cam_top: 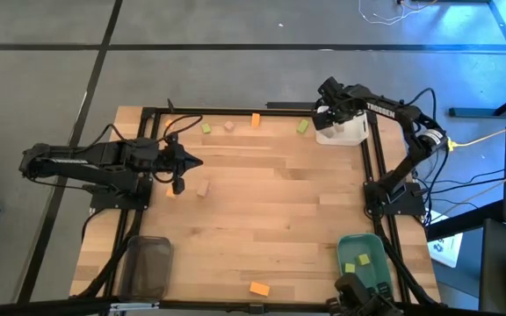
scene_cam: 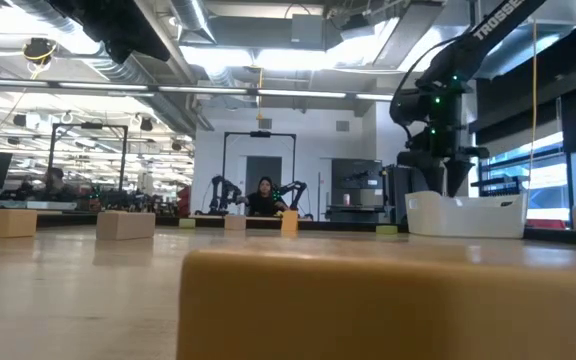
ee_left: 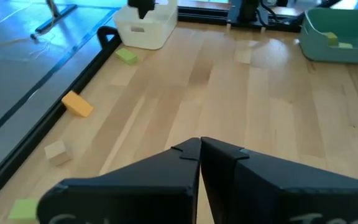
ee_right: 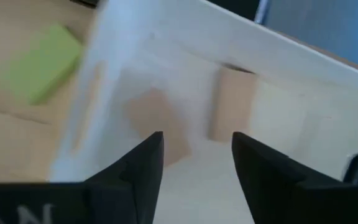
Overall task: Sort & place blocks by color
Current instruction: Put the bottom brown block into the white bin
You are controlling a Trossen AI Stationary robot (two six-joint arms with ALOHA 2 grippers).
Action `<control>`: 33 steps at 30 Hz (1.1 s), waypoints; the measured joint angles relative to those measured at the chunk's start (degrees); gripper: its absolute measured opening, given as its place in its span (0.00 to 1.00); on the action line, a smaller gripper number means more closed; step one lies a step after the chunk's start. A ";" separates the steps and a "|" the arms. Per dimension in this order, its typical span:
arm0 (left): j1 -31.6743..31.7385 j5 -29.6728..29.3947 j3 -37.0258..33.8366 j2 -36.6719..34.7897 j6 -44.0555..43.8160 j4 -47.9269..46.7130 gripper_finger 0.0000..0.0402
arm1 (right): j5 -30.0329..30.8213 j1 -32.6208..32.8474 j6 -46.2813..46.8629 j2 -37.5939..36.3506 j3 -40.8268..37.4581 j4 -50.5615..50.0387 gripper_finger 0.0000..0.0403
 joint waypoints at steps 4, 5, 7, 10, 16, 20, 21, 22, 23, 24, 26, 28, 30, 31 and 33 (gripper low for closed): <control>0.02 -2.20 0.00 0.00 -7.19 -0.56 0.00 | -7.64 0.50 -1.67 -0.51 3.77 -1.59 0.46; 0.00 -2.47 0.00 0.02 -9.39 -0.54 0.00 | -9.06 1.12 -2.07 -1.16 4.89 -1.58 0.46; 0.00 -3.38 0.00 0.00 -13.19 -0.56 0.01 | -11.04 3.19 -3.45 -2.97 7.28 -1.40 0.46; 0.02 -4.80 0.00 0.01 -16.61 -0.56 0.00 | -13.19 7.61 -6.56 -6.48 10.62 -1.35 0.46; 0.02 -6.60 7.68 2.51 -17.54 -9.85 0.00 | -13.51 17.85 -9.02 -13.82 13.64 -0.30 0.46; 0.03 -6.86 16.24 6.89 -23.88 -21.22 0.00 | -13.76 23.46 -9.08 -15.92 13.51 0.03 0.46; 0.03 -6.88 18.29 8.38 -26.27 -24.25 0.00 | -14.50 24.87 -9.49 -15.97 13.51 0.05 0.46; 0.04 -6.72 20.11 9.88 -28.40 -27.38 0.00 | -15.57 26.27 -10.53 -15.96 13.48 0.10 0.46; 0.02 -6.24 21.94 11.53 -30.30 -30.61 0.00 | -16.89 27.74 -11.87 -15.93 13.43 0.32 0.46; 0.04 -5.42 23.63 13.37 -32.20 -33.48 0.00 | -18.38 29.09 -13.16 -15.93 13.40 0.80 0.46; 0.06 -2.92 26.09 16.96 -36.85 -38.66 0.00 | -21.08 31.62 -15.53 -15.95 13.40 1.68 0.46; 0.16 0.01 27.65 20.45 -42.37 -42.77 0.00 | -22.13 33.82 -17.22 -15.93 13.40 2.74 0.46; 0.71 4.21 28.30 23.71 -47.74 -45.85 0.00 | -22.12 35.73 -18.52 -15.93 13.40 4.22 0.46; 1.10 6.53 28.33 25.33 -49.41 -46.62 0.00 | -22.09 36.41 -19.33 -15.93 13.40 4.81 0.46; 1.72 9.54 28.26 28.25 -50.22 -48.45 0.00 | -22.04 37.71 -19.91 -15.93 13.40 5.50 0.46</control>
